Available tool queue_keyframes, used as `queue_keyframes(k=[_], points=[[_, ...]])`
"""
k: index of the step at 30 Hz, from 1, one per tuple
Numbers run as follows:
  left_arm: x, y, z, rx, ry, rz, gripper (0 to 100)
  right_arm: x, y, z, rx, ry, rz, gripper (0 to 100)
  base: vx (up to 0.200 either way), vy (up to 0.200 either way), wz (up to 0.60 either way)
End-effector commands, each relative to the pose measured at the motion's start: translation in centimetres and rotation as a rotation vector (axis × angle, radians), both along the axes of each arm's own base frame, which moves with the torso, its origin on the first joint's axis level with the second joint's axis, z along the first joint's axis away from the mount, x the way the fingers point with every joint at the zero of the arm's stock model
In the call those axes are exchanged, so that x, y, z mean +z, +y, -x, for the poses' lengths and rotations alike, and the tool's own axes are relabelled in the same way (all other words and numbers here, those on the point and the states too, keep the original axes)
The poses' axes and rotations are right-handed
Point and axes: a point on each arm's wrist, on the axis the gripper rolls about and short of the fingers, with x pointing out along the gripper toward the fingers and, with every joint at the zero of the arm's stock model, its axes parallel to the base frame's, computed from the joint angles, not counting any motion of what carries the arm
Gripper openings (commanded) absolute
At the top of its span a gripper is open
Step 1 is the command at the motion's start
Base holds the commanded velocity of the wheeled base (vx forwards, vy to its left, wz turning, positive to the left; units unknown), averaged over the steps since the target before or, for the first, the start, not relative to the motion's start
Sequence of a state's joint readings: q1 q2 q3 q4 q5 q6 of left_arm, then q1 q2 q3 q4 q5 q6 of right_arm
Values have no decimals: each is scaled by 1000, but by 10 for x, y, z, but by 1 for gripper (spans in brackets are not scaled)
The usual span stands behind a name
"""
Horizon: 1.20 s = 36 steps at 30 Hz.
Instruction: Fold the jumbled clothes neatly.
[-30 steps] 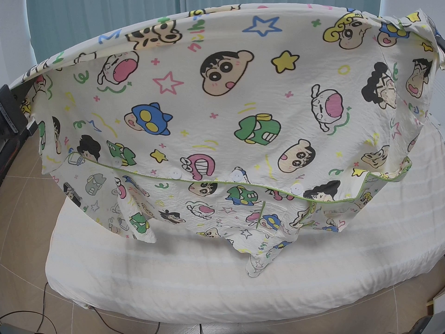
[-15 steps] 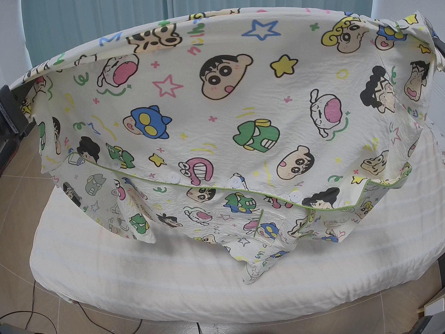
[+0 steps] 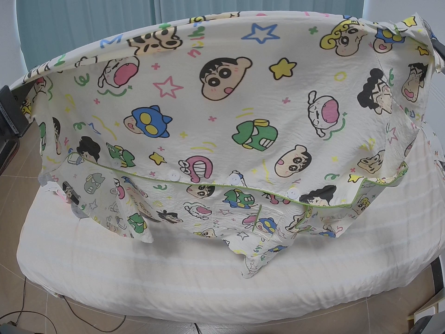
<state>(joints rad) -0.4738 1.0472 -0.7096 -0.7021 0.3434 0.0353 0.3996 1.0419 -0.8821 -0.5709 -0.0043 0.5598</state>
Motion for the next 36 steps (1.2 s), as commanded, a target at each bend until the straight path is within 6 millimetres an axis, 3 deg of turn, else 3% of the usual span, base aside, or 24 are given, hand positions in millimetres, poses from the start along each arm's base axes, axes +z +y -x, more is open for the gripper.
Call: queue_keyframes(k=[1,36], points=[[-1,0,-1,0,4,-2,0,-2,0,-1,-1,7,3,0,0,-200,0],[-8,-1,-2,-1,26,-10,0,-2,-3,0,-19,0,0,0,0,-200,0]])
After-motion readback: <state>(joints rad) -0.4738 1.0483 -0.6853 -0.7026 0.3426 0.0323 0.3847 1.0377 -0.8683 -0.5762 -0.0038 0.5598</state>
